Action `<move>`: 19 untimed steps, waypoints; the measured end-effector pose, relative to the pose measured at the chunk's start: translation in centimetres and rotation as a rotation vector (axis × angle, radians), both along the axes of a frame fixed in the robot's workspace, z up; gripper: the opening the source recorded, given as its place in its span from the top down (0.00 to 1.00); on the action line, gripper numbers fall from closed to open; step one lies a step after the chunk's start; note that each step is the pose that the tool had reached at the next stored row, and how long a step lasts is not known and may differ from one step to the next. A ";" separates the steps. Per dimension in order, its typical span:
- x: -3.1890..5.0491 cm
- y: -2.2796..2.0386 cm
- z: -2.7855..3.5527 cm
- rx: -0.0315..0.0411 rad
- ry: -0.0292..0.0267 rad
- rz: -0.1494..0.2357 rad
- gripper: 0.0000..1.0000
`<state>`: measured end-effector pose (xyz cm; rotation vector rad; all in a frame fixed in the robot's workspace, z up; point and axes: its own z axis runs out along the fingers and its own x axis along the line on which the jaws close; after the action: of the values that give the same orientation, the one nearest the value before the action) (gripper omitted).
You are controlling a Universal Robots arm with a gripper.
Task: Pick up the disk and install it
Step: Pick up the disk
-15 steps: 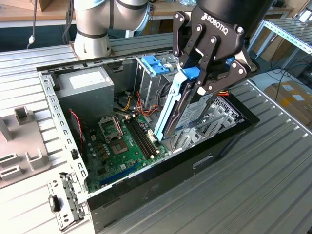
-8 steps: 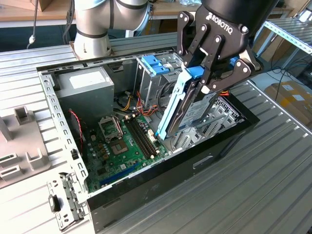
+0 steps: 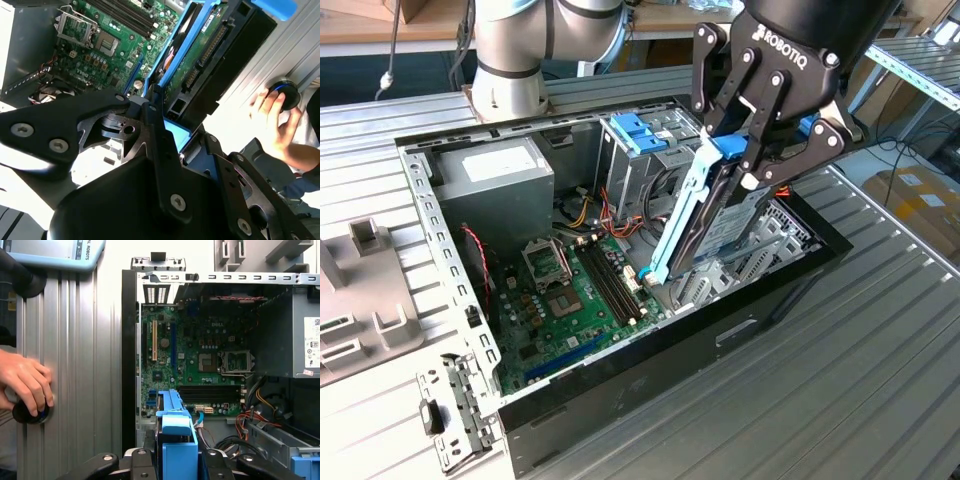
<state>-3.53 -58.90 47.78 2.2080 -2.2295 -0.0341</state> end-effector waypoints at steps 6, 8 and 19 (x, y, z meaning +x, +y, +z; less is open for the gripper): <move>0.64 0.00 -0.01 0.0001 0.0000 0.000 0.63; 0.88 0.00 -0.01 0.0000 0.0000 0.000 0.63; 1.73 0.00 -0.02 0.0000 0.0000 0.000 0.63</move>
<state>-1.80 -58.90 47.75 2.2079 -2.2296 -0.0341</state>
